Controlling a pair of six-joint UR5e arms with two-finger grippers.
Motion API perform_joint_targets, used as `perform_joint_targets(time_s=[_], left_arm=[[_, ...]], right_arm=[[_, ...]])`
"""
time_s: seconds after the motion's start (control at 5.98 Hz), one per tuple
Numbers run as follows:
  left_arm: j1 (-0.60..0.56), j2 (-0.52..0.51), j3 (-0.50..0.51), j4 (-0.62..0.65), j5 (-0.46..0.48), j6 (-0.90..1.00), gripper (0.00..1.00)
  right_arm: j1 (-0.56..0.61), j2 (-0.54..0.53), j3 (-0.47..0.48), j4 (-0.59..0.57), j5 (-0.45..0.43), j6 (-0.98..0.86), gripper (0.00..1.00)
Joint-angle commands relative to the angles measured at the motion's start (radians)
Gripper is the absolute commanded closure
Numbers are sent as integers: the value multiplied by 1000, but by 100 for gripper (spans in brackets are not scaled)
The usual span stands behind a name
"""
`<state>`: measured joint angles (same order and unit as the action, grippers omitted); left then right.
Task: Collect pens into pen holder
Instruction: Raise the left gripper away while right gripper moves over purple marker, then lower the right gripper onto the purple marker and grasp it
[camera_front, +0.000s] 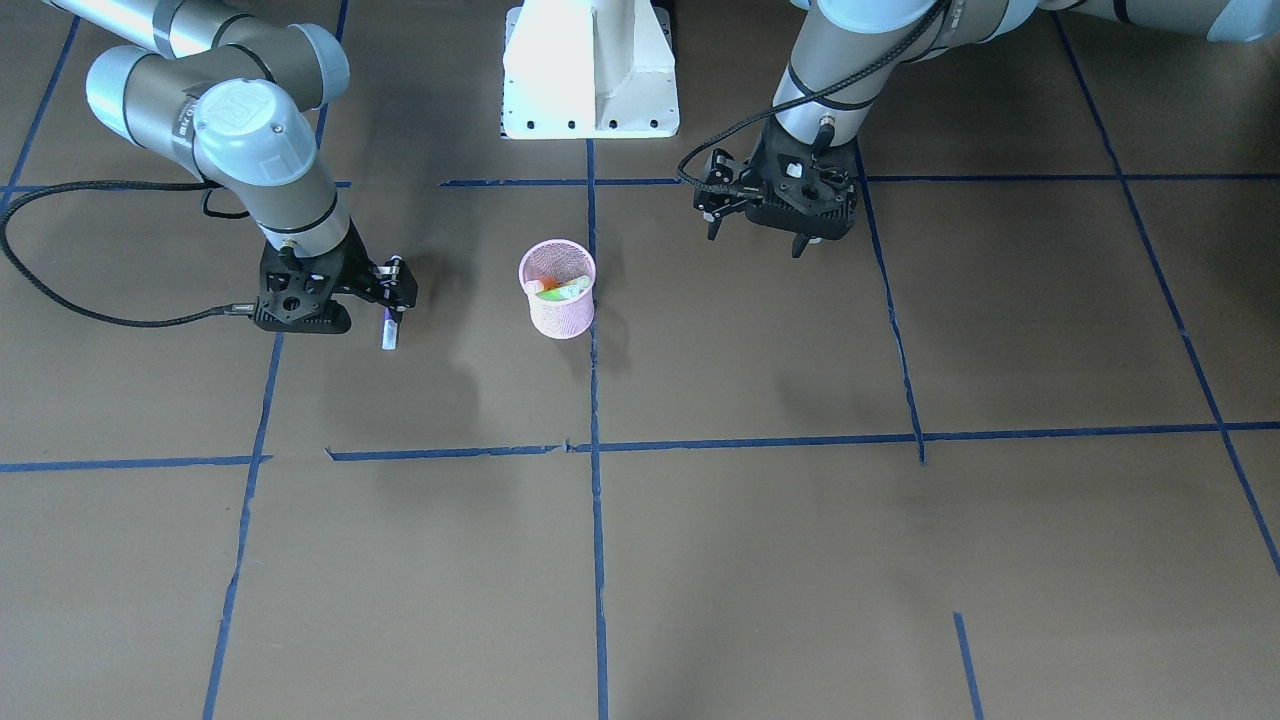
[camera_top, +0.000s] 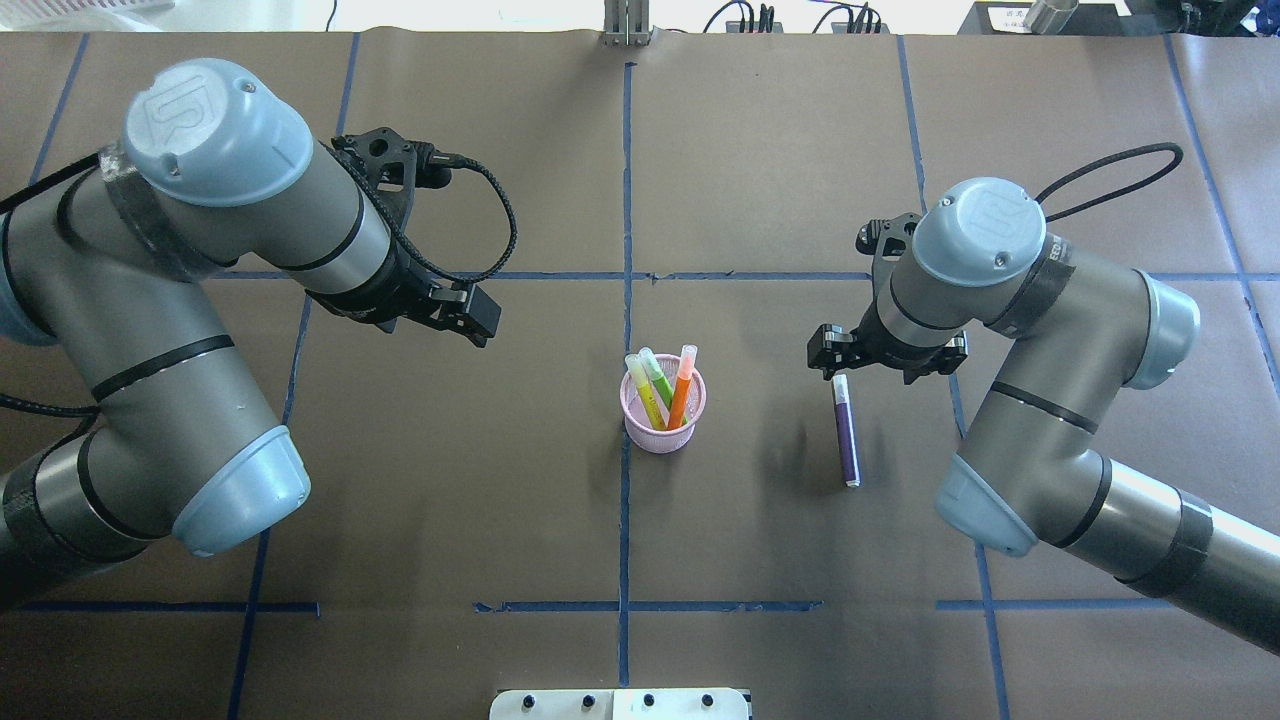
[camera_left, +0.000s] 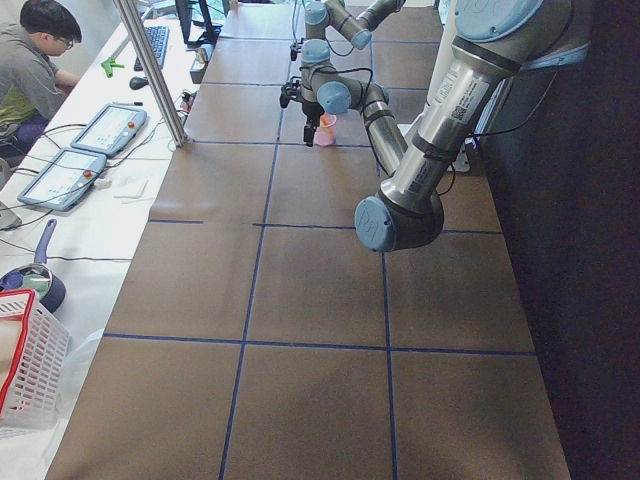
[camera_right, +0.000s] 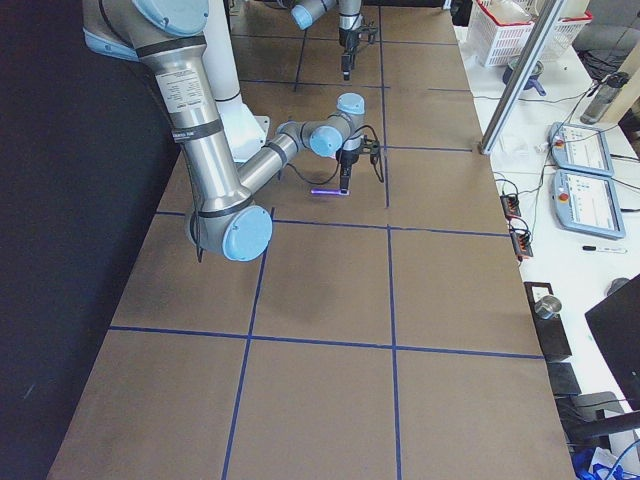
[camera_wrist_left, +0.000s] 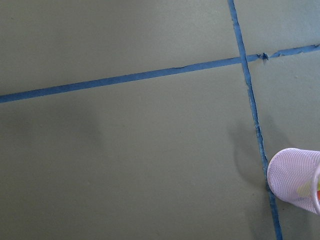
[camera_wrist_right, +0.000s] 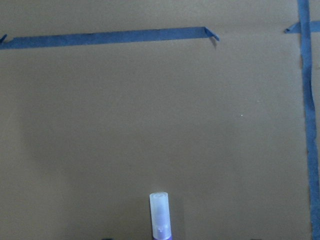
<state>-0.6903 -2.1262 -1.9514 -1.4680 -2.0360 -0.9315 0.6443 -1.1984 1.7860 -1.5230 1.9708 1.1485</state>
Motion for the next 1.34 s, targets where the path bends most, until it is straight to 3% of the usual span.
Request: perform_joint_targets(time_s=[0.0, 0.33, 0.67, 1.17], left_arm=[[0, -1, -3, 0, 2, -3, 0], [2, 0, -1, 0, 2, -3, 0], [2, 0, -1, 0, 3, -3, 0], [2, 0, -1, 0, 3, -4, 0]], right_arm=[[-40, -10, -55, 111, -32, 30, 7], [-67, -21, -56, 113, -64, 30, 14], [-68, -24, -56, 113, -58, 28, 39], [-71, -29, -56, 113, -55, 23, 50]])
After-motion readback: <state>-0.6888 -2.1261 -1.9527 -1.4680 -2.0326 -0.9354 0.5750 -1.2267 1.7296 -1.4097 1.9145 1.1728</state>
